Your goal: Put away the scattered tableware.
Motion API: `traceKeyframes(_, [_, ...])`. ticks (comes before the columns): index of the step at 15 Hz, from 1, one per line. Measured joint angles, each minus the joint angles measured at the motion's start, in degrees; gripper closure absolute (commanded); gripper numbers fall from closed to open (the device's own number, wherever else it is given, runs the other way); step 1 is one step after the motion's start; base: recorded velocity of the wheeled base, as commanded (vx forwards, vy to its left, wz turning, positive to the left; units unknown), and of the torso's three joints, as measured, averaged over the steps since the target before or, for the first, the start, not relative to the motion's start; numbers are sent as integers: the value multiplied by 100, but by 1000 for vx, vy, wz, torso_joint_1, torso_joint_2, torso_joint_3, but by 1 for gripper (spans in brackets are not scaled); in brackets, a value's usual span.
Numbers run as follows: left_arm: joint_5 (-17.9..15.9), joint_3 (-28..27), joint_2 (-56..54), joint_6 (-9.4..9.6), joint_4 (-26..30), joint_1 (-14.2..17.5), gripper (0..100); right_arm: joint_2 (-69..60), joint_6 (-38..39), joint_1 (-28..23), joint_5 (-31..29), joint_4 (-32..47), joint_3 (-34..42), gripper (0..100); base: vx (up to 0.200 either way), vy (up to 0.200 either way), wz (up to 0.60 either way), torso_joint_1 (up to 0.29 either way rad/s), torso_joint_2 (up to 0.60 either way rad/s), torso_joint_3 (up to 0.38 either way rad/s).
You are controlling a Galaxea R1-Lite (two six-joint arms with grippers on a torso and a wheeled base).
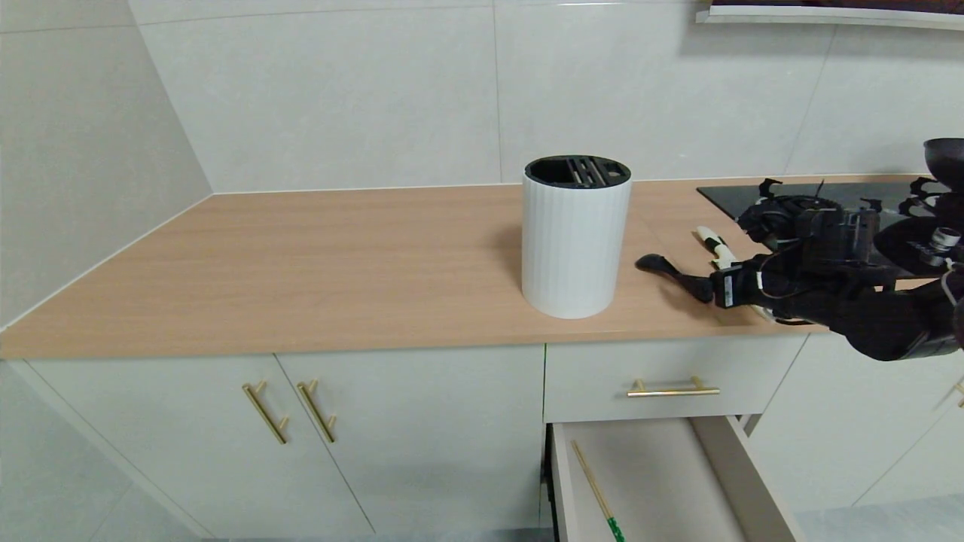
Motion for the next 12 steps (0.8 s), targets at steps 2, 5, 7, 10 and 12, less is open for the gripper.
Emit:
traceKeyframes(2, [-2, 0, 0, 0, 0, 0, 0, 208, -2, -39, 65, -330, -27, 0, 0, 0, 0, 0, 0, 0])
traceKeyframes(5, [-2, 0, 0, 0, 0, 0, 0, 358, -2, -50, 84, -352, -18, 0, 0, 0, 0, 0, 0, 0])
traceKeyframes(7, [0, 0, 0, 1, 0, 2, 0, 411, -2, -6, 84, -355, 1, 0, 0, 0, 0, 0, 0, 0])
traceKeyframes(10, [-2, -2, 0, 1, 0, 2, 0, 460, -2, 39, 84, -361, 9, 0, 0, 0, 0, 0, 0, 0])
traceKeyframes(12, [-2, -2, 0, 0, 0, 0, 0, 473, 5, 41, 82, -361, 4, 0, 0, 0, 0, 0, 0, 0])
